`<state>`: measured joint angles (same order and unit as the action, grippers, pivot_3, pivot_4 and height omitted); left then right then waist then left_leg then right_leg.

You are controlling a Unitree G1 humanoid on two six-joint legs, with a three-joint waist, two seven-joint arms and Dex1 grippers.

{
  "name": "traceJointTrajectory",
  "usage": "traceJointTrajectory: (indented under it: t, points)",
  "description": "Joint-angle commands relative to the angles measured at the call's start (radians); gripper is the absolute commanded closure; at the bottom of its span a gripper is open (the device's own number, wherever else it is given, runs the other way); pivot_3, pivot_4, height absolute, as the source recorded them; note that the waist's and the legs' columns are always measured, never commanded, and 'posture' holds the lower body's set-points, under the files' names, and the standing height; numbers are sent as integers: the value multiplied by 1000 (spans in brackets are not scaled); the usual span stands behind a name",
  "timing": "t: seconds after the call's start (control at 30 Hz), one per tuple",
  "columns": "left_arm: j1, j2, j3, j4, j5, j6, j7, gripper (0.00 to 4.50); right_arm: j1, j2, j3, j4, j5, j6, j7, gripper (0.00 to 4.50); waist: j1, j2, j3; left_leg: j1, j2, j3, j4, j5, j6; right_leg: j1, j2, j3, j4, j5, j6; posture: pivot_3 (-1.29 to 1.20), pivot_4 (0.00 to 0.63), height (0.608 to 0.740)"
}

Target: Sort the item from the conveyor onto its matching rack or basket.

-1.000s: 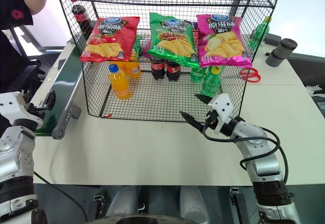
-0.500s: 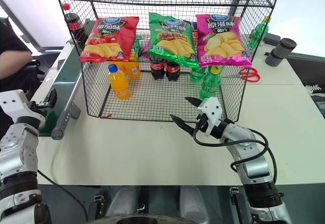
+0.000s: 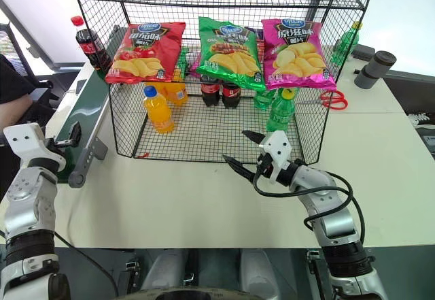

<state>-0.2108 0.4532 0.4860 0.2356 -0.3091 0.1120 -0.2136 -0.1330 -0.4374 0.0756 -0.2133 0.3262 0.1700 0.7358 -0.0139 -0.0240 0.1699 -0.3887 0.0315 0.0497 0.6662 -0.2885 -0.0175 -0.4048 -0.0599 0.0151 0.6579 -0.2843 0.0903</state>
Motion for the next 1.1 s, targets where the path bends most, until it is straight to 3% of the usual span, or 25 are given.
traceJointTrajectory:
  t: [0.03,1.1]
  points:
    - [-17,10,10,-4,2,-33,7,0,-23,10,0,-30,-3,-9,-6,60,0,0,0,0,0,0,0,0,0,0,0,0,0,0,0,0,150,740]
    - [-17,-2,23,30,-8,-65,25,0,-10,33,38,-63,-3,1,0,60,0,0,0,0,0,0,0,0,0,0,-1,0,-1,0,0,0,150,740]
